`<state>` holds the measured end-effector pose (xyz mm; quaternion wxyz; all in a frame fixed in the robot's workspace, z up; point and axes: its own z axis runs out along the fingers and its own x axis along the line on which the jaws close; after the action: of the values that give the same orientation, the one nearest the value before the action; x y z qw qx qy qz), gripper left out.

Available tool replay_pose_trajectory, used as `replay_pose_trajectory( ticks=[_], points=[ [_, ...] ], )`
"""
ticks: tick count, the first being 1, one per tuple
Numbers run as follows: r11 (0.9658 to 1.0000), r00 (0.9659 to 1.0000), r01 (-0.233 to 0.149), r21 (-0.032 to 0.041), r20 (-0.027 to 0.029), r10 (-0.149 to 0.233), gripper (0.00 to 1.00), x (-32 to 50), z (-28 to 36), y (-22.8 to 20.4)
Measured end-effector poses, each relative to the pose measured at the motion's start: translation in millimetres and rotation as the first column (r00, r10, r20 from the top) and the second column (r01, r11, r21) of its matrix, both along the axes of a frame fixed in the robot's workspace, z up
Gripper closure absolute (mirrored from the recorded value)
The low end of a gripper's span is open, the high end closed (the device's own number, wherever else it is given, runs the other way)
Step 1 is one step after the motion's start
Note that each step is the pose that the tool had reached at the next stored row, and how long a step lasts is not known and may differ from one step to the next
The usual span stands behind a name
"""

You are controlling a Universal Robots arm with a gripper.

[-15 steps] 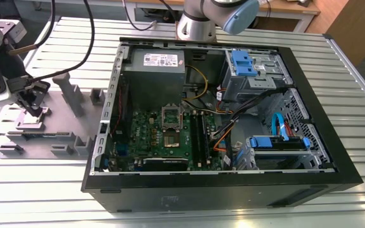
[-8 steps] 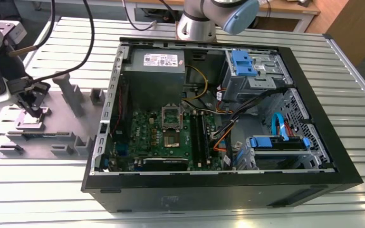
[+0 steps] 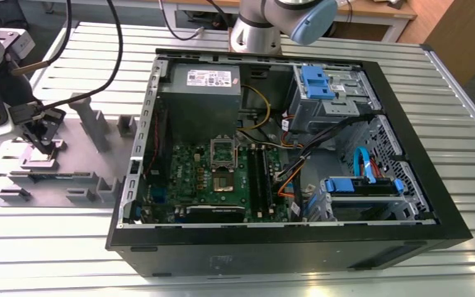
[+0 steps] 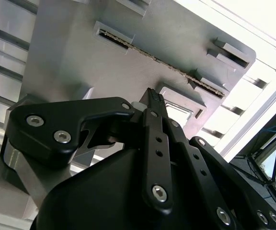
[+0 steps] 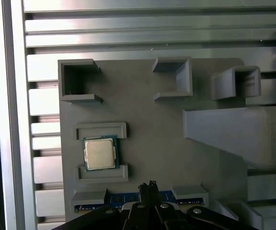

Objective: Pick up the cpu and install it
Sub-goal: 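Reach for the cpu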

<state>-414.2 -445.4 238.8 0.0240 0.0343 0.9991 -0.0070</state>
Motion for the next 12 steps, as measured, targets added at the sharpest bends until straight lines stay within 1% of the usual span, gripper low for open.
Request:
replay_pose_trajectory(
  ticks=[12],
  points=[
    [1.0000,1.0000,0.000,0.0003,0.0005,0.000,0.89,-0.3,-0.7,-0.1]
  ],
)
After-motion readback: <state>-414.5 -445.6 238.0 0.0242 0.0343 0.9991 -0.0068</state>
